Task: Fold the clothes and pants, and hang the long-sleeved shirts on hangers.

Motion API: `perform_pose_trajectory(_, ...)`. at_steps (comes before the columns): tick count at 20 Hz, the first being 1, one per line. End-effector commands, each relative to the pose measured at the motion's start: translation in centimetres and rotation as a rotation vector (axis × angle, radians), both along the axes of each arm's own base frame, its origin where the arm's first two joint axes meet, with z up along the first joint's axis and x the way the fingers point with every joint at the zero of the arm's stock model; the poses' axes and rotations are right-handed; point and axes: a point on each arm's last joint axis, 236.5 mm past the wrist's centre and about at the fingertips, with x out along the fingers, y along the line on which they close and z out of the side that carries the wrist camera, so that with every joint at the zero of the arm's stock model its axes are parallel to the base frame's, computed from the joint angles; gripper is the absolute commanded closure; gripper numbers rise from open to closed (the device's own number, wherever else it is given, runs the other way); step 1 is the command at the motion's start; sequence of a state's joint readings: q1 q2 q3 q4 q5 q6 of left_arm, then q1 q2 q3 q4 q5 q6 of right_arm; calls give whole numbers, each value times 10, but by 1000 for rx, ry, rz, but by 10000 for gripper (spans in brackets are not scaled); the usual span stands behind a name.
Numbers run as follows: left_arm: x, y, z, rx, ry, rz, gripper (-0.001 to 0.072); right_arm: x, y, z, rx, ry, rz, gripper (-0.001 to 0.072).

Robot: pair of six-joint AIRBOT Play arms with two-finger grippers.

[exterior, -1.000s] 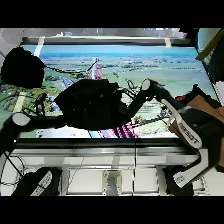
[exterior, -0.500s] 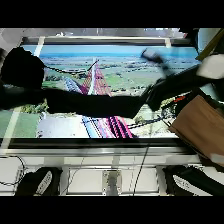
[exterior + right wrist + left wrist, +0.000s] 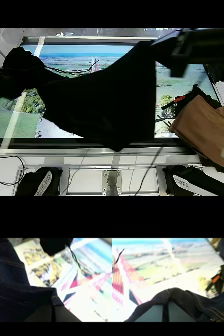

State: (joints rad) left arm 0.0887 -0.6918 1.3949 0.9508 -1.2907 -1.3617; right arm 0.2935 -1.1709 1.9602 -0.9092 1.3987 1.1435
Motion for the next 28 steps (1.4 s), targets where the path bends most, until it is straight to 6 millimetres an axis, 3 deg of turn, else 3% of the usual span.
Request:
perform_pose_trajectory(1,43,17,-60,42,178,36,661,61,7,-64,-80,142,-47,702)
perform_pose_trajectory(4,99,24,-143,54,370,23,662,115,20,-140,-124,287,-61,702)
perform_pose_trajectory(8,203,50,-227,5,383,172,662,211,22,-237,-148,306,-214,702)
perform_pose_trajectory(10,240,61,-256,-10,348,246,661,248,19,-260,-120,263,-288,702)
perform_pose_trajectory(12,257,68,-275,-11,334,286,661,263,15,-278,-108,267,-317,702)
perform_pose_trajectory(14,253,69,-285,10,362,276,662,249,13,-294,-153,338,-282,702)
perform_pose_trajectory(16,236,78,-291,107,409,245,661,203,17,-315,-251,488,-173,702)
perform_pose_trajectory(18,211,102,-298,277,465,221,662,152,23,-332,-375,601,-25,703)
perform_pose_trajectory(19,201,116,-298,358,484,219,662,129,31,-336,-421,636,45,703)
perform_pose_trajectory(21,183,134,-293,450,520,221,661,103,55,-342,-453,652,113,703)
perform_pose_trajectory(24,144,142,-294,519,644,189,662,55,83,-364,-521,715,214,702)
perform_pose_trajectory(28,96,160,-303,611,784,177,662,-6,106,-391,-618,803,326,702)
